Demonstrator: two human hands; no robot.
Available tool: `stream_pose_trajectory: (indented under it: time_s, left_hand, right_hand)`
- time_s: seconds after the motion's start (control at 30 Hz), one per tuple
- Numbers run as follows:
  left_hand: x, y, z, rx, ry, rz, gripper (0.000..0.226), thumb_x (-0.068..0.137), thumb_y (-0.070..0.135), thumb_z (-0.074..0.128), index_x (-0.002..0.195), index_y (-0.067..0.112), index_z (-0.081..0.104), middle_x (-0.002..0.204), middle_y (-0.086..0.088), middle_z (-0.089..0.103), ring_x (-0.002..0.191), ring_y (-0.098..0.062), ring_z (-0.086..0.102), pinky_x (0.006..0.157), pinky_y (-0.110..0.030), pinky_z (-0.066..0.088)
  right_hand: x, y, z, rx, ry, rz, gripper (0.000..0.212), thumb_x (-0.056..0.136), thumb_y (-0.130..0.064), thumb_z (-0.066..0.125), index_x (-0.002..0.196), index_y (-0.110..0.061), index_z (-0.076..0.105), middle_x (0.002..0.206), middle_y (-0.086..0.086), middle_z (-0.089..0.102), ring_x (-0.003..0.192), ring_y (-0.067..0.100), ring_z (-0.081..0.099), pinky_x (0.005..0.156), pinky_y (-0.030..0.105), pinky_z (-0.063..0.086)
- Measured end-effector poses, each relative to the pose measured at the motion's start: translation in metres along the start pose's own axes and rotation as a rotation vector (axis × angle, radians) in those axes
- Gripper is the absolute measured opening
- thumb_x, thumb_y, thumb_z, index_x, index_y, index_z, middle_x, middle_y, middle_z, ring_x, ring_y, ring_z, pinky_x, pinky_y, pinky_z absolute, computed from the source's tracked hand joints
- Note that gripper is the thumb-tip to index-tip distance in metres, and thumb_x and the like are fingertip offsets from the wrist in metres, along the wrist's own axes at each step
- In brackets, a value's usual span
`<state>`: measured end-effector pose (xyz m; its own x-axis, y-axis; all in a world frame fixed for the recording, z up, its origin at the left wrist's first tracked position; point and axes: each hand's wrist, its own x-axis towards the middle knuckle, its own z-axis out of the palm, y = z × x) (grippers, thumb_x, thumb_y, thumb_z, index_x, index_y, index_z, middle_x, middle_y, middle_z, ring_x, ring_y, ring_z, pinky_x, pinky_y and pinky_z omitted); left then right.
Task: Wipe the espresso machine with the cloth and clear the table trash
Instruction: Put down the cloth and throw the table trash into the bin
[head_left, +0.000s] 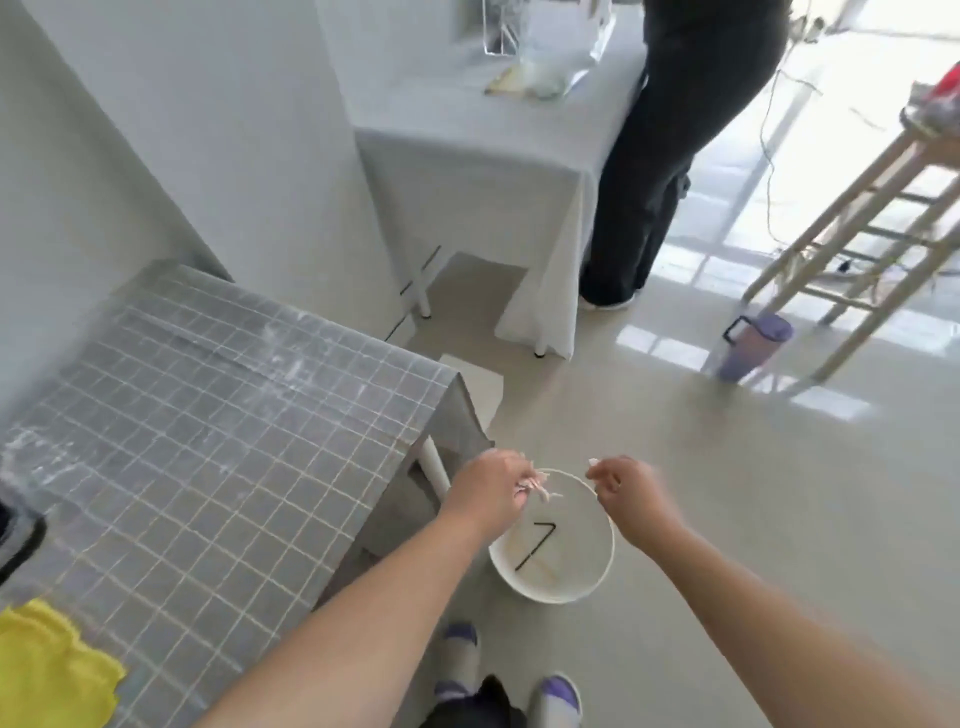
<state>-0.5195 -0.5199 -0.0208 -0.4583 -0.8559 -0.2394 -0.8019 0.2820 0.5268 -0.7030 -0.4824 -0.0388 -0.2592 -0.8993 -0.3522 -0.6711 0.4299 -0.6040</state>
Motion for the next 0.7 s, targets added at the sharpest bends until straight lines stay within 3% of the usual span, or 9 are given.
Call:
stream_pose_trajectory:
  time_s: [0.17, 0.33, 0.43, 0.53, 0.7]
  left_hand:
    - [0.013, -0.015, 0.054, 0.06, -0.259, -0.02, 0.03, 0.087, 0.012, 0.053, 0.113, 0.016, 0.067, 0.116, -0.004, 0.065, 0.113, -0.022, 0.055, 0.089, -0.029, 0.045]
    - [0.056, -0.03, 0.095, 0.045, -0.352, -0.022, 0.032, 0.084, 0.012, 0.054, 0.113, 0.018, 0.067, 0.115, -0.001, 0.065, 0.112, -0.021, 0.055, 0.09, -0.031, 0.046]
    - [0.089, -0.041, 0.118, 0.046, -0.36, -0.023, 0.032, 0.085, 0.02, 0.06, 0.116, 0.02, 0.065, 0.117, 0.0, 0.065, 0.112, -0.021, 0.056, 0.091, -0.03, 0.046]
    - [0.107, -0.051, 0.132, 0.026, -0.393, -0.031, 0.042, 0.082, 0.03, 0.067, 0.123, 0.024, 0.06, 0.128, 0.005, 0.06, 0.119, -0.019, 0.053, 0.097, -0.03, 0.043]
    - [0.11, -0.058, 0.122, 0.063, -0.369, -0.007, 0.042, 0.082, 0.032, 0.067, 0.123, 0.029, 0.057, 0.132, 0.012, 0.056, 0.123, -0.015, 0.049, 0.095, -0.029, 0.043]
  right_hand:
    - [-0.002, 0.048, 0.025, -0.006, -0.095, 0.197, 0.031, 0.089, -0.007, 0.043, 0.099, -0.015, 0.071, 0.107, 0.006, 0.065, 0.082, 0.024, 0.058, 0.07, 0.026, 0.046]
    - [0.026, 0.077, 0.058, 0.051, -0.084, 0.322, 0.031, 0.09, -0.007, 0.042, 0.099, -0.014, 0.071, 0.102, 0.011, 0.066, 0.076, 0.024, 0.056, 0.068, 0.027, 0.047]
    - [0.052, 0.088, 0.075, 0.114, -0.115, 0.353, 0.027, 0.092, -0.015, 0.047, 0.106, -0.023, 0.068, 0.108, 0.007, 0.063, 0.086, 0.027, 0.062, 0.075, 0.031, 0.051]
    - [0.068, 0.098, 0.083, 0.093, -0.209, 0.348, 0.04, 0.089, -0.014, 0.056, 0.125, -0.03, 0.057, 0.128, 0.007, 0.057, 0.111, 0.025, 0.059, 0.077, 0.023, 0.042]
    - [0.067, 0.105, 0.077, 0.044, -0.2, 0.391, 0.041, 0.09, -0.009, 0.052, 0.127, -0.025, 0.054, 0.133, 0.012, 0.05, 0.112, 0.03, 0.056, 0.074, 0.028, 0.044]
